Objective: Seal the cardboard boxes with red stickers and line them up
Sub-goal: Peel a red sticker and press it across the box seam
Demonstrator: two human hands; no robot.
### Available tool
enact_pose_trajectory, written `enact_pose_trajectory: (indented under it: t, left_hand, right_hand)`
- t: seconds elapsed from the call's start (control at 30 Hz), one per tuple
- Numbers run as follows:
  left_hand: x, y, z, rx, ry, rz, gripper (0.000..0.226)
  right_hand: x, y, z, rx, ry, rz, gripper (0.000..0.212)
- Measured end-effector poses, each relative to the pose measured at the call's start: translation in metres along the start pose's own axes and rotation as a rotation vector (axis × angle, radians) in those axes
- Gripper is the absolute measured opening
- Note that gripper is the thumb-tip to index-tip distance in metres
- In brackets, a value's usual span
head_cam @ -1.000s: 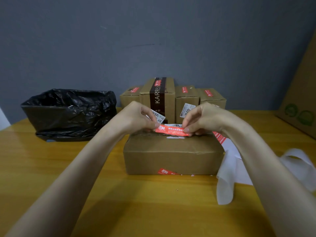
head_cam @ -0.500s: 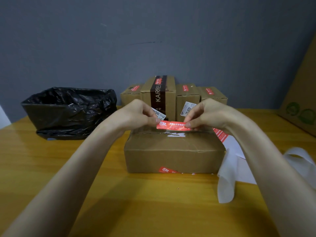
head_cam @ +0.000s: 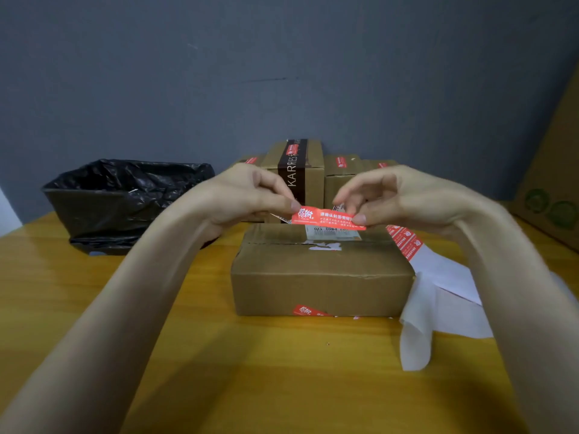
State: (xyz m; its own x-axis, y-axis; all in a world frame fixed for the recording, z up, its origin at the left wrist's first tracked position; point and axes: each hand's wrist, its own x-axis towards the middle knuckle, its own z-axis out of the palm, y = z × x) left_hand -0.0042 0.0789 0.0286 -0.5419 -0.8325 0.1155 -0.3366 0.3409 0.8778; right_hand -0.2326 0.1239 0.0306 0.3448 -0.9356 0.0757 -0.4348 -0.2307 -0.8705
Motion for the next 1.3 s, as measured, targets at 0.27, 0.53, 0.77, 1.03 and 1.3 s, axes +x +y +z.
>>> enact_pose_trajectory:
  t: [0.27,0.53,0.77,1.03,1.3]
  left_hand:
    - [-0.016,0.019,-0.011,-0.156,-0.207,0.151,0.011]
    - [-0.016,0.018,-0.011,-0.174,-0.287,0.194,0.007]
    - [-0.016,0.016,-0.014,-0.192,-0.322,0.197,0.019]
    - [-0.006,0.009,-0.001,-0.311,-0.196,0.148,0.014]
    - [0.002,0.002,0.008,-0.43,-0.052,0.003,0.038]
  right_hand:
    - [-0.024,-0.027,-0.009,0.041,-0.245,-0.21,0.042]
    - [-0.031,-0.034,-0.008,-0.027,-0.294,-0.205,0.048]
    - [-0.032,-0.036,-0.006,-0.063,-0.265,-0.208,0.042]
    - [-0.016,-0.03,0.004,-0.027,-0.102,-0.19,0.022]
    - [0.008,-0.021,0.026,-0.016,0.167,-0.225,0.017]
